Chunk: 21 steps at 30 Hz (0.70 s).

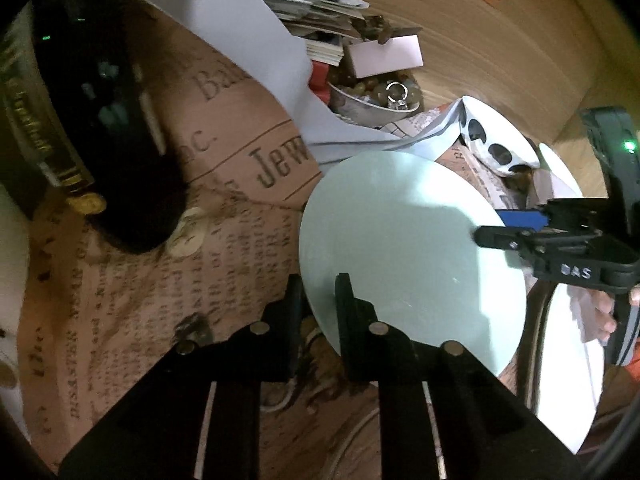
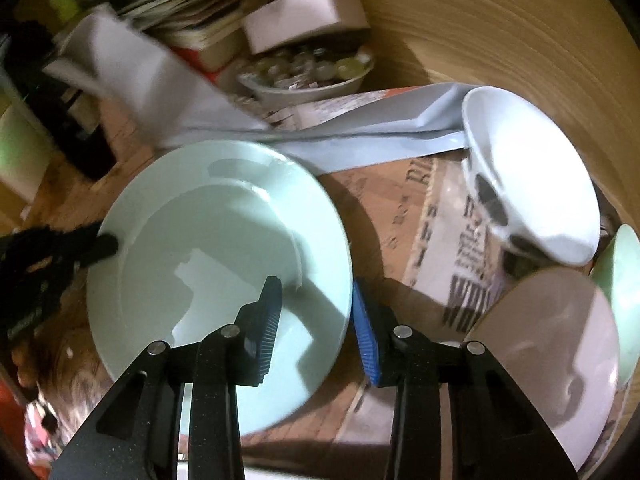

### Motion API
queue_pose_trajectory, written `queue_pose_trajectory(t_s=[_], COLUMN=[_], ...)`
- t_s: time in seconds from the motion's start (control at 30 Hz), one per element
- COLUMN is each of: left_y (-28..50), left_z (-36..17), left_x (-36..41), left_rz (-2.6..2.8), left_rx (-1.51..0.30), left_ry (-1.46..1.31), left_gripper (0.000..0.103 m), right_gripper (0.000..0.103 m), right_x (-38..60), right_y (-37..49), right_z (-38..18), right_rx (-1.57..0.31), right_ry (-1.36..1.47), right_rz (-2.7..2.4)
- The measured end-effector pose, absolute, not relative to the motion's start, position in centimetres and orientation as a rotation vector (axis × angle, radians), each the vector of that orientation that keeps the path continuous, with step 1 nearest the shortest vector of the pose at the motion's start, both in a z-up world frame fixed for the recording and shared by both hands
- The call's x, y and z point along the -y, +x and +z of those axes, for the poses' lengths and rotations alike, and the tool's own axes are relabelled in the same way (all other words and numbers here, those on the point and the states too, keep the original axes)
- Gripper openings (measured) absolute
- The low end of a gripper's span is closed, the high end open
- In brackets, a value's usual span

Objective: Organize plates and bowls
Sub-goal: 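Close both tools on the mint green plate rim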

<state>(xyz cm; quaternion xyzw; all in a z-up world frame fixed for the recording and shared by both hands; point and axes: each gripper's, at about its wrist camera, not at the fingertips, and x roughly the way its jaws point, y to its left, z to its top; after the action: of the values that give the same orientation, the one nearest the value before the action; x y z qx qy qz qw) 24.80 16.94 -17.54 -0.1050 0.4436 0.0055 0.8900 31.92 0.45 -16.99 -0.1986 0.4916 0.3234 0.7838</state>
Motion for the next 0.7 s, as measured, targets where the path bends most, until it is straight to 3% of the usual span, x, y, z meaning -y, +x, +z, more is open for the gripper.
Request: queue_pose_trajectory(t_s=[0.17, 0.7], left_y=[24.1, 23.4], left_z=[-17.7, -17.9], left_x=[-17.4, -17.4], left_rz=[0.039, 0.043], left_rx=[-0.901, -0.905], left_ry=[-0.189, -0.204], left_gripper=[0.016, 0.017], right_gripper=[0.023, 0.022], right_x=[0.3, -0.6], right_y=[29.2, 31.3], right_z=[-17.5, -16.7], right_rx=[-1.026, -1.040], right_ry=[-0.468, -0.291], right_rz=[0.744, 0.746])
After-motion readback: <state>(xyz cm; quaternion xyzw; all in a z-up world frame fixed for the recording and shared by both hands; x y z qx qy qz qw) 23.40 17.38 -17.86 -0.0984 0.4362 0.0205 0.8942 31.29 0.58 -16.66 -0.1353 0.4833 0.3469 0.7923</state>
